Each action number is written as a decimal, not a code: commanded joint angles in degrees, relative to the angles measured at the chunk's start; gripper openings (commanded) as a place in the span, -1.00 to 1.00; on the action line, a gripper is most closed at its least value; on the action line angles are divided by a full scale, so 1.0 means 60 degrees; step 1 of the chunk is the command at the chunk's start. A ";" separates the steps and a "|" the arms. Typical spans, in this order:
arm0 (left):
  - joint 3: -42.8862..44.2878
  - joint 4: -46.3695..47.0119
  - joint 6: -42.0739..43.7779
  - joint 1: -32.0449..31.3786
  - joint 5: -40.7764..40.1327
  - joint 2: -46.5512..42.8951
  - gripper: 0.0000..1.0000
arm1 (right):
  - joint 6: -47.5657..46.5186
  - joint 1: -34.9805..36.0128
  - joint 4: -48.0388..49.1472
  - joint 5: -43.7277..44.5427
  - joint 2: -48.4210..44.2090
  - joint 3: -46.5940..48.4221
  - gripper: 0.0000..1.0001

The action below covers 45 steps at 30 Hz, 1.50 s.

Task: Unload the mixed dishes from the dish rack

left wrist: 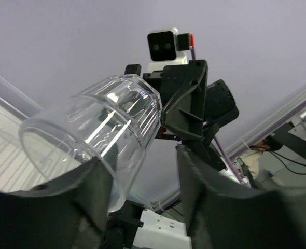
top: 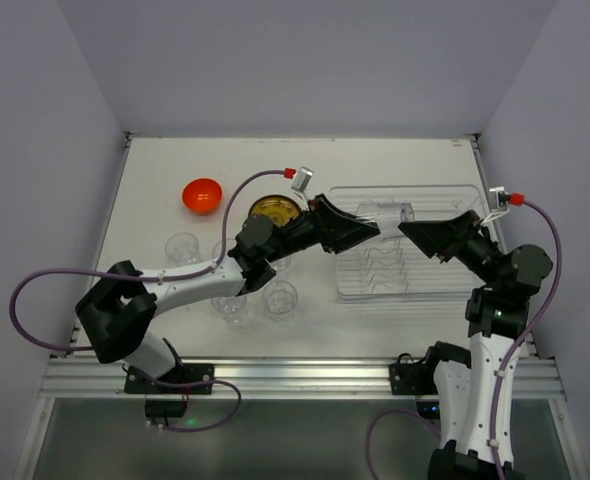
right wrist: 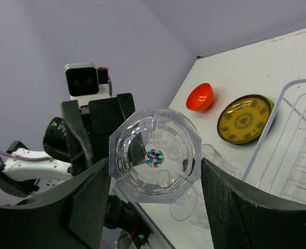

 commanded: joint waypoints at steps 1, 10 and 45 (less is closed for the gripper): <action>0.0619 0.1454 -0.0258 -0.0257 0.0180 0.0371 -0.12 | 0.0296 0.0019 0.0847 -0.0183 -0.0028 -0.0267 -1.00; 0.0839 -0.2302 0.1774 -0.0316 -0.1178 -0.0607 -1.00 | -0.1633 0.0005 -0.2103 0.1555 -0.0203 0.0082 0.98; -0.0317 -1.8073 0.4005 0.5220 -0.5665 -0.3438 -1.00 | -0.4860 0.0195 -0.4982 0.5003 0.0426 0.1548 0.98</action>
